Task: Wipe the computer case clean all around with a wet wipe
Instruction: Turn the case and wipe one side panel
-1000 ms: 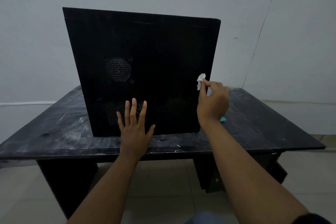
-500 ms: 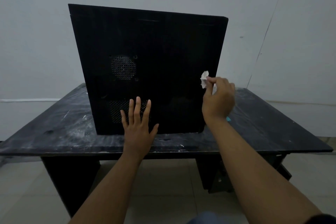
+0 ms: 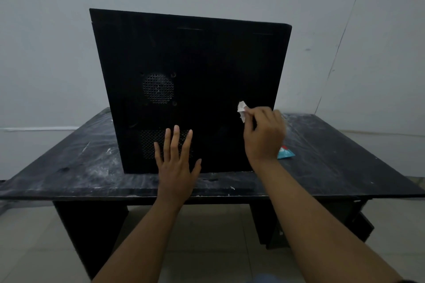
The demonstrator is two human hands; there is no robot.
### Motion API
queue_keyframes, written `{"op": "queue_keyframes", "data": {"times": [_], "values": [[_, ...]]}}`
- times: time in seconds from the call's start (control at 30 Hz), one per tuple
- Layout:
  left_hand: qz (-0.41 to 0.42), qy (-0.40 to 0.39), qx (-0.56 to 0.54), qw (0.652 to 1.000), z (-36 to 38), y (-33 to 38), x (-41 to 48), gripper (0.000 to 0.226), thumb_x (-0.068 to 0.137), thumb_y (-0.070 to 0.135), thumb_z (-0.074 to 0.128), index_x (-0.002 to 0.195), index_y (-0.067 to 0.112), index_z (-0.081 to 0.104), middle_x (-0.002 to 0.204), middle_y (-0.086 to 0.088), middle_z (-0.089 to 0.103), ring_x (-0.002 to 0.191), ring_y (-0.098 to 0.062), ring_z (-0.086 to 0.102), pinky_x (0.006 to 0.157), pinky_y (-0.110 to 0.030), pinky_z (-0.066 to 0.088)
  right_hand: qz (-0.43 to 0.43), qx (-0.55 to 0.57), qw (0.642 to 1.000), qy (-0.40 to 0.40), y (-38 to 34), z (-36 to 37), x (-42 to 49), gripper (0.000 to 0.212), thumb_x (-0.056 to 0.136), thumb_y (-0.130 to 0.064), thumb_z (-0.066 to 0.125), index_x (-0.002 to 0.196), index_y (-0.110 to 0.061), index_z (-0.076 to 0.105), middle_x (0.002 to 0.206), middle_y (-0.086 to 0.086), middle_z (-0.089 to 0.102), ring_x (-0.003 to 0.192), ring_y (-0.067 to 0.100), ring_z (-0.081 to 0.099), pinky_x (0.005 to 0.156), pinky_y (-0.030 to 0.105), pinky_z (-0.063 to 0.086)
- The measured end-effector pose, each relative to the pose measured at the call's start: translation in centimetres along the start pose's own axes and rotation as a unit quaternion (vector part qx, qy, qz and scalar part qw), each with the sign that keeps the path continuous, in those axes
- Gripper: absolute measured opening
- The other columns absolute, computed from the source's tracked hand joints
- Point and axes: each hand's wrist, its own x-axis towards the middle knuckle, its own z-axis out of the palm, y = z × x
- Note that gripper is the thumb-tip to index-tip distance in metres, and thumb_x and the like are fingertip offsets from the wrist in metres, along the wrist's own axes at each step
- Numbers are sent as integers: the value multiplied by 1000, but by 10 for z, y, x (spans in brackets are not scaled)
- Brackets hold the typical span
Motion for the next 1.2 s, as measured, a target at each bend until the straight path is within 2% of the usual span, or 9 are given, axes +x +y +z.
{"op": "queue_keyframes", "data": {"times": [0.23,0.33,0.5,0.67,0.8,0.9,1.07,1.13,1.2], "values": [[-62,47,-25,997,-1,-1,-3,78,98,30,73,165,16,35,175,-10,21,165,-26,11,128,-65,14,-212,-15,971,-112,-13,25,-49,17,104,-26,69,92,-16,75,93,-1,69,82,23,58,73,38,38],[-64,55,-36,996,-1,0,-2,76,98,27,72,164,16,36,174,-10,23,164,-27,14,128,-64,17,-221,-42,970,-91,-17,23,-39,16,104,-30,70,93,-21,78,94,-5,72,84,23,58,77,38,35],[-59,57,-37,996,-2,-1,-2,75,99,25,71,165,15,36,174,-11,24,164,-28,14,129,-62,17,-112,22,993,-39,-49,29,-6,15,102,-30,72,99,-19,82,93,-3,72,84,19,59,75,34,37],[-58,47,-44,996,-4,-2,-3,76,99,24,70,166,15,34,175,-10,20,165,-27,11,129,-63,17,-247,5,958,-145,-54,46,-47,11,101,-27,72,94,-22,78,91,-2,67,81,22,57,70,39,40],[-61,45,-35,996,-3,-2,-3,78,98,24,71,166,16,34,175,-10,20,165,-27,10,129,-62,16,-280,-39,941,-186,-19,35,-73,4,97,-29,79,98,-25,78,93,-2,67,82,22,57,70,39,37],[-59,47,-34,997,-2,-2,-3,79,97,23,72,166,16,34,174,-10,21,165,-28,10,129,-62,16,-254,-77,957,-118,-6,19,-53,13,103,-33,71,97,-23,79,92,-2,70,81,24,57,73,38,32],[-58,51,-42,996,-2,-2,-4,78,96,23,72,166,16,35,174,-11,22,164,-28,11,129,-63,16,11,-8,1000,7,-13,7,-6,18,102,-33,68,100,-19,79,96,-3,74,84,19,59,77,29,28],[-57,53,-41,996,-2,-2,-4,79,97,23,72,166,16,35,174,-10,22,164,-28,11,129,-63,16,16,31,999,4,-23,12,-5,15,101,-30,71,100,-18,79,96,-2,73,84,18,58,75,32,37],[-59,52,-40,996,-2,-1,-3,79,97,23,72,166,17,34,174,-10,22,165,-28,11,130,-62,15,-67,21,997,-42,-36,22,-18,12,99,-28,74,98,-18,79,94,-1,72,84,20,57,72,34,36]]}}
